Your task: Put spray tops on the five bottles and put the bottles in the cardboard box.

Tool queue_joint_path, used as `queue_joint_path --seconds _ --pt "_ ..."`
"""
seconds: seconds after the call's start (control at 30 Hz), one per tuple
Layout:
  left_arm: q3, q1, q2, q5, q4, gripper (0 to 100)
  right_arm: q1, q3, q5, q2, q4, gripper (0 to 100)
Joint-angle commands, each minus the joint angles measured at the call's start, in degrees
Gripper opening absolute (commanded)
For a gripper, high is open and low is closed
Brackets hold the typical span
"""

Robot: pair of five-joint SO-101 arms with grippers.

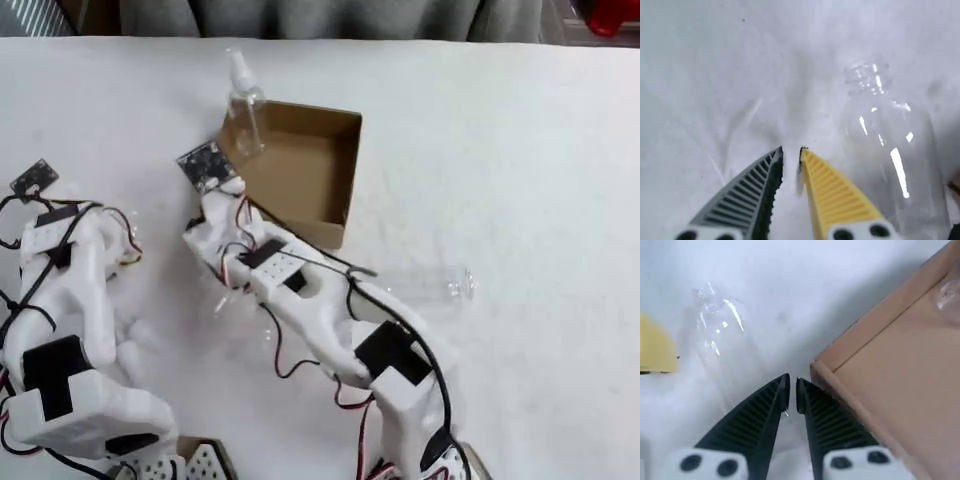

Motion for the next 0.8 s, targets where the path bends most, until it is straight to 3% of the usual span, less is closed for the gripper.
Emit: queue_joint_path --seconds 0.0,0.37,0.77 --pt "-0.9 1.3 -0.7 0.4 -1.3 7 -4.1 -1.3 0.3 -0.2 3.3 1.5" --pt "-1.1 1.3 -0.7 0.4 -1.3 7 -9.8 -1.2 -0.2 -1.3 9.5 1.5" --pt "-1.1 1.1 -0.7 0.4 -1.3 7 -11.2 6.0 0.2 -16.3 15.0 1.5"
